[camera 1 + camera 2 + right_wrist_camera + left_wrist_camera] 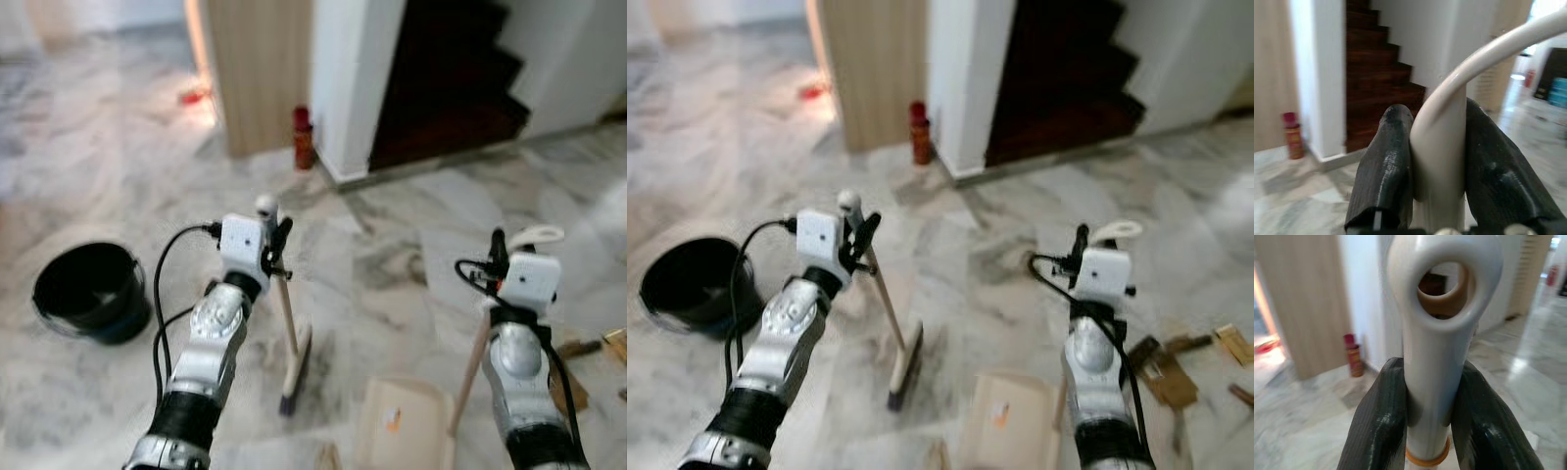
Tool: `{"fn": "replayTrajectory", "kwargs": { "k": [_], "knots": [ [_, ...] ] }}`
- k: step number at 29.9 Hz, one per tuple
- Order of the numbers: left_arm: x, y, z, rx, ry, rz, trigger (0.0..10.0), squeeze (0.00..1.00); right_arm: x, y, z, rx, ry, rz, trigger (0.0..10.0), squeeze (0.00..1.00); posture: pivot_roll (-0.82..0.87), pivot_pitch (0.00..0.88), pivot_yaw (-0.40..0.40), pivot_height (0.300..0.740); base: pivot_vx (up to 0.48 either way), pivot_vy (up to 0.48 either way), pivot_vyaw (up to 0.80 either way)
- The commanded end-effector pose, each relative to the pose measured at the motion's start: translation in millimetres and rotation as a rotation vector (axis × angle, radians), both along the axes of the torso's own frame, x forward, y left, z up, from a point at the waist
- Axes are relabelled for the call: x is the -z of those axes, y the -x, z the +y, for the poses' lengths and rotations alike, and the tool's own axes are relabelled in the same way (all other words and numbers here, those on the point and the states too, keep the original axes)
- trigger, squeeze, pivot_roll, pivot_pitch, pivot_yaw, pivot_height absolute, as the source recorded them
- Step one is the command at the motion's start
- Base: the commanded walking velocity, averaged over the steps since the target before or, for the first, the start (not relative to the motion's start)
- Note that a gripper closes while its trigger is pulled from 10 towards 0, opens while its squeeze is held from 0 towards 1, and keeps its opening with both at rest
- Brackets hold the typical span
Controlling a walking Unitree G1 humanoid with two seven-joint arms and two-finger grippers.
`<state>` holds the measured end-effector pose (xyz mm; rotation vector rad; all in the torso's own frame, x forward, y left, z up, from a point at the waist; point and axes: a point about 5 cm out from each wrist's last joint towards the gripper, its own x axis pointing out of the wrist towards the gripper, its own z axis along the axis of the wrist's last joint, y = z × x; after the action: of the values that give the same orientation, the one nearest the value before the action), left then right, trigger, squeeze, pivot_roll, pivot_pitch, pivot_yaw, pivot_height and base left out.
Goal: Sweep floor
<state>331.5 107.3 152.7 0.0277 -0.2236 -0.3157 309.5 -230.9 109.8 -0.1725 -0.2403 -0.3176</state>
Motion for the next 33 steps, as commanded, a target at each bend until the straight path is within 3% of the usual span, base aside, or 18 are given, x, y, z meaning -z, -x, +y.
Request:
{"fn": "replayTrajectory", "kwargs": {
  "k": [1,18,33],
  "knots": [
    [-8.7,-1.2,-2.5,0.015,-0.004,-0.041,10.0,0.00,-5.6,-1.2,-0.6,0.003,-0.001,-0.022,10.0,0.00,0.07,0.053,0.012,0.740,0.000,0.000,-0.80],
    [-10.2,-0.8,-4.3,0.023,-0.006,-0.060,10.0,0.00,-5.4,0.4,2.5,0.001,0.002,-0.023,10.0,0.00,0.06,0.025,0.015,0.740,0.000,-0.062,-0.80],
    [-11.2,-1.9,-3.1,0.020,0.002,-0.057,10.0,0.00,-5.2,-0.9,4.8,-0.003,-0.005,-0.015,10.0,0.00,0.07,0.056,0.014,0.740,0.000,-0.066,-0.80]
  ]
}}
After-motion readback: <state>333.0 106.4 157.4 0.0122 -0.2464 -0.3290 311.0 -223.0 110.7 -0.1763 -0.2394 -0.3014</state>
